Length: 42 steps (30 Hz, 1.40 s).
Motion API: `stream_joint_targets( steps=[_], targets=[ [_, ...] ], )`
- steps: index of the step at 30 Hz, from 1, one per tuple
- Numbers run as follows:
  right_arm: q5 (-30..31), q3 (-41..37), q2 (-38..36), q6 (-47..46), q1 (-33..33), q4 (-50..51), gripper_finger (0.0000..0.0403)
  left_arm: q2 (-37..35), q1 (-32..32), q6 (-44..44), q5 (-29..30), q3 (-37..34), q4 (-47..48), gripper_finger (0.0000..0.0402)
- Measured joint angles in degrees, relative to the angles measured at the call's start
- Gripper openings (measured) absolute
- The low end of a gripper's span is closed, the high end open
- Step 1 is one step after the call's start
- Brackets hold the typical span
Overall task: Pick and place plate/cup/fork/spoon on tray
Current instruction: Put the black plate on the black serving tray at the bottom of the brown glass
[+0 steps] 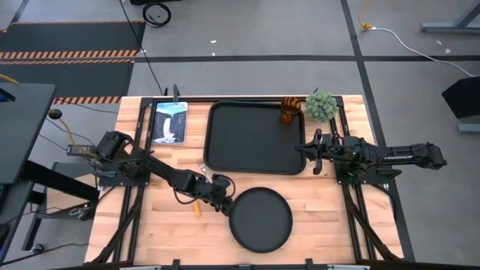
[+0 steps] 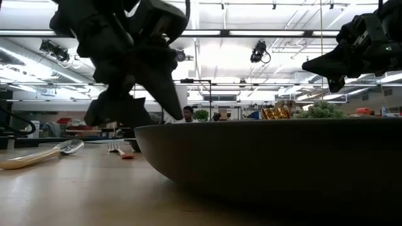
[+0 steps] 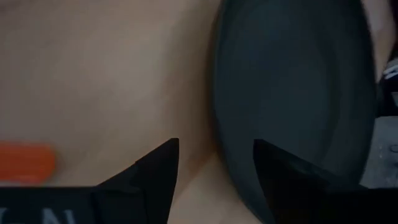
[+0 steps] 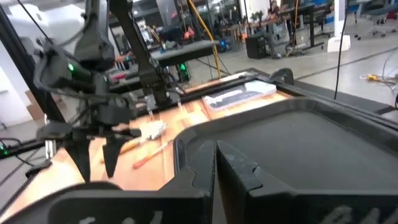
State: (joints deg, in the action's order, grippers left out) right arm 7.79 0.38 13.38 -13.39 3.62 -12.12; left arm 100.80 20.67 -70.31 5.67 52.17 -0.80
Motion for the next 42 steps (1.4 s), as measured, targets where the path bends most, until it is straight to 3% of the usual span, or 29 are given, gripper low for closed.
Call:
stream_joint_targets(
  steps=[15, 27, 32, 42],
  targets=[
    [0.04, 0.0, 0.87, 0.0, 0.0, -1.2, 0.0023, 3.14, -0.63, -3.01, -1.92, 0.01, -1.29, 0.0158],
    [0.02, 0.0, 0.86, 0.0, 0.0, -1.52, 0.0023, 3.14, -0.68, -4.68, -1.92, 0.01, -1.07, 0.008],
    [0.02, 0.0, 0.86, 0.0, 0.0, -1.55, 0.0023, 3.12, -1.57, -5.72, -1.9, 0.01, -0.9, 0.0026],
    [0.02, 0.0, 0.88, 0.0, 0.0, -1.73, 0.0023, 2.16, -8.93, -4.89, -11.87, 1.64, -0.53, 0.0012]
  ],
)
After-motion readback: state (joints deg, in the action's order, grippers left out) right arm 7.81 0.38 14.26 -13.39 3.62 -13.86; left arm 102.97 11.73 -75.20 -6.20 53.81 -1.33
